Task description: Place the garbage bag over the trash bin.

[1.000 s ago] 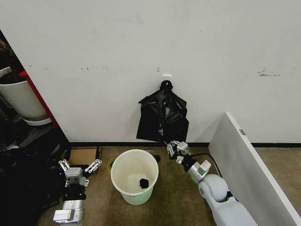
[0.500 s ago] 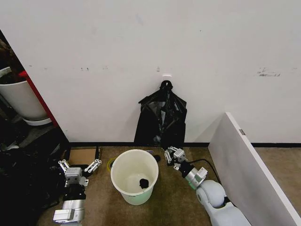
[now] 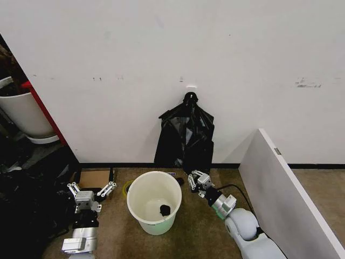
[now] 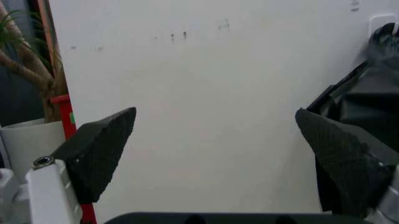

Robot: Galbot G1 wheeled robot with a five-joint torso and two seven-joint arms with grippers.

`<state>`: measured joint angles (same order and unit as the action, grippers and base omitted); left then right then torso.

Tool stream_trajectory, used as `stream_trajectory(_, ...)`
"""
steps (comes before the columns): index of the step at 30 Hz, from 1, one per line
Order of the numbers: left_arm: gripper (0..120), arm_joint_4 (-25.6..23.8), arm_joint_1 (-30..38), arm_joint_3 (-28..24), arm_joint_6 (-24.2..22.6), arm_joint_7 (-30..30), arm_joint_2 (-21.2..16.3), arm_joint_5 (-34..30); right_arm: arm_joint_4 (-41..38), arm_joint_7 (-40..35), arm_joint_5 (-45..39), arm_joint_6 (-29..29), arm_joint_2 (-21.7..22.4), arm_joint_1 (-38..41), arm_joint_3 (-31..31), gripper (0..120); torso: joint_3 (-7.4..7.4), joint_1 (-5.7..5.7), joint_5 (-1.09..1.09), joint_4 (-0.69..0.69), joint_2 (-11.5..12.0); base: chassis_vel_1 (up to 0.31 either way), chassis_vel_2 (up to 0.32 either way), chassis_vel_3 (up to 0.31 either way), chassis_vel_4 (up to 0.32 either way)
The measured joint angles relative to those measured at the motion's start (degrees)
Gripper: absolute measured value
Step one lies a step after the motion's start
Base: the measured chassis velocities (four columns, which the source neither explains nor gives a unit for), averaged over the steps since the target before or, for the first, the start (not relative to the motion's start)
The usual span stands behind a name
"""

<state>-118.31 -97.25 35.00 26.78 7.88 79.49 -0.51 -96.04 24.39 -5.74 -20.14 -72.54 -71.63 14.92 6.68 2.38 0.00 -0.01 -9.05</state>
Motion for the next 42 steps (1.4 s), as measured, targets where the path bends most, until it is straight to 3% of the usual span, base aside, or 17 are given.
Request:
stream_trajectory(11,100,0.22,0.19,-0.11,-0.02,-0.02,0.00,-0.08,0.56,-0.47,0.28,0.08,-0.15,0.86,-0.47,0,0.00,0.00,0.00,0.00,0.00,0.000,0.000,0.000,0.000)
stream_trajectory(17,100,0.13,0.01,0.05,-0.03,-0.02,-0.08,-0.12,0.51,-3.17,-5.22,4.92,-0.07,1.61,-1.70,0,0.00,0.00,0.00,0.00,-0.01,0.000,0.000,0.000,0.000)
stream_trajectory(20,100,-0.01,-0.15,0.21,-0.03,-0.03,-0.10,-0.17,-0.58,-7.67,-12.85,11.17,-0.51,2.54,-2.94,15,0.00,0.00,0.00,0.00,-0.01,0.000,0.000,0.000,0.000)
stream_trajectory(25,100,-0.04,-0.20,0.25,-0.02,-0.03,-0.11,-0.18,-0.52,-11.77,-18.57,15.59,-2.01,4.85,-3.44,31,0.00,0.00,0.00,0.00,-0.02,0.000,0.000,0.000,0.000)
stream_trajectory(35,100,-0.13,-0.25,0.45,-0.05,-0.04,-0.05,-0.18,3.89,-17.97,-22.44,20.02,-4.99,10.32,-4.36,66,0.00,0.01,-0.01,0.00,-0.01,0.000,0.000,0.000,0.000)
stream_trajectory(37,100,-0.10,-0.18,0.45,-0.10,-0.06,-0.01,-0.17,5.04,-21.11,-22.39,21.55,-6.16,12.00,-4.85,78,0.00,0.01,-0.01,0.00,-0.01,0.000,0.000,0.000,0.000)
stream_trajectory(40,100,-0.08,-0.14,0.45,-0.11,-0.06,0.01,-0.18,5.81,-22.51,-22.24,22.16,-6.73,12.83,-5.11,84,0.00,0.01,0.00,0.01,-0.01,0.000,0.000,0.000,0.000)
stream_trajectory(42,100,-0.09,-0.13,0.46,-0.12,-0.08,0.04,-0.19,6.63,-24.38,-22.15,22.75,-7.38,13.86,-5.29,80,0.00,0.01,-0.01,0.00,-0.01,0.000,0.000,0.000,0.000)
